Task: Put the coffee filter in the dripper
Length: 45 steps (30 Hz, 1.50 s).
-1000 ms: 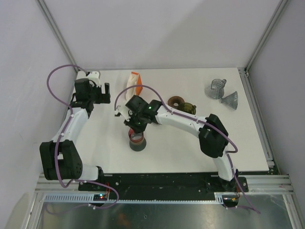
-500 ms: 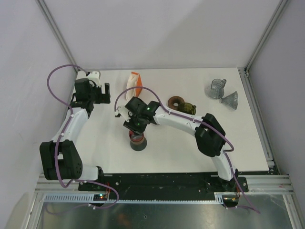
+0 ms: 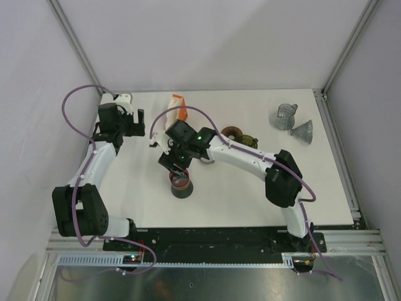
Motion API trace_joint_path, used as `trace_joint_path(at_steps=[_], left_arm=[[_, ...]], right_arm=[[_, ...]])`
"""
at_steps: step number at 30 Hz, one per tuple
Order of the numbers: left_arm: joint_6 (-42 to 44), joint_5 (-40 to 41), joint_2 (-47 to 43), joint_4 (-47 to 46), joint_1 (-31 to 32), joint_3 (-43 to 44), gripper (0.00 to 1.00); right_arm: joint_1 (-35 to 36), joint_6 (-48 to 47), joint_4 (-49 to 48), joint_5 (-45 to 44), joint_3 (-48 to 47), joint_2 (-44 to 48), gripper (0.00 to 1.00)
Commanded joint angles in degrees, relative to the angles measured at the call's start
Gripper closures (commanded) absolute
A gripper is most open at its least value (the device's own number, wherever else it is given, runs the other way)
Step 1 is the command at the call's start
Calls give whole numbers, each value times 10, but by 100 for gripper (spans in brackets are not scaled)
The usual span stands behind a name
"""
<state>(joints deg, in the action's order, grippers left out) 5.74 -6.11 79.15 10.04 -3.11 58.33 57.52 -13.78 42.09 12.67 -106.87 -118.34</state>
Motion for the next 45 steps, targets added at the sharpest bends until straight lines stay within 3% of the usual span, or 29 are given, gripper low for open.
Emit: trace_joint_path(at_steps=[1, 3, 4, 5, 7, 11, 16, 19, 22, 24, 29, 32, 36, 45], left_arm=[[15, 5, -12, -7, 1, 16, 0], [16, 5, -13, -7, 1, 15, 0], [16, 4, -13, -7, 1, 15, 0], [16, 4, -14, -7, 0, 15, 0], [17, 3, -14, -7, 1, 15, 0], [17, 0, -17, -5, 0, 15, 0], [18, -6, -17, -3, 0, 13, 0], [18, -9, -16, -3, 1, 11, 0], [18, -10, -15, -3, 1, 11, 0], [18, -11, -14, -2, 1, 11, 0], [19, -8, -13, -3, 1, 11, 0], [19, -6, -12, -3, 0, 12, 0], [21, -2, -11, -2, 1, 12, 0], [22, 2, -6, -2, 1, 14, 0]], right_arm=[[-17, 3, -9, 32, -25, 70, 34], [-28, 7, -18, 35, -14, 91, 29], [-33, 10, -24, 36, -7, 107, 15], [-44, 15, -37, 36, 6, 119, 8], [-69, 32, -65, 37, 33, 158, 2], [-164, 100, -126, 40, 102, 224, 1], [-362, 229, -228, 77, 237, 286, 1], [-421, 236, -200, 12, 261, 276, 1], [-430, 211, -161, -77, 263, 249, 1], [-432, 202, -145, -114, 264, 232, 3], [-429, 194, -122, -152, 264, 198, 30], [-419, 189, -108, -167, 264, 175, 39], [-405, 183, -82, -169, 266, 152, 43], [-390, 183, -73, -180, 286, 171, 42]])
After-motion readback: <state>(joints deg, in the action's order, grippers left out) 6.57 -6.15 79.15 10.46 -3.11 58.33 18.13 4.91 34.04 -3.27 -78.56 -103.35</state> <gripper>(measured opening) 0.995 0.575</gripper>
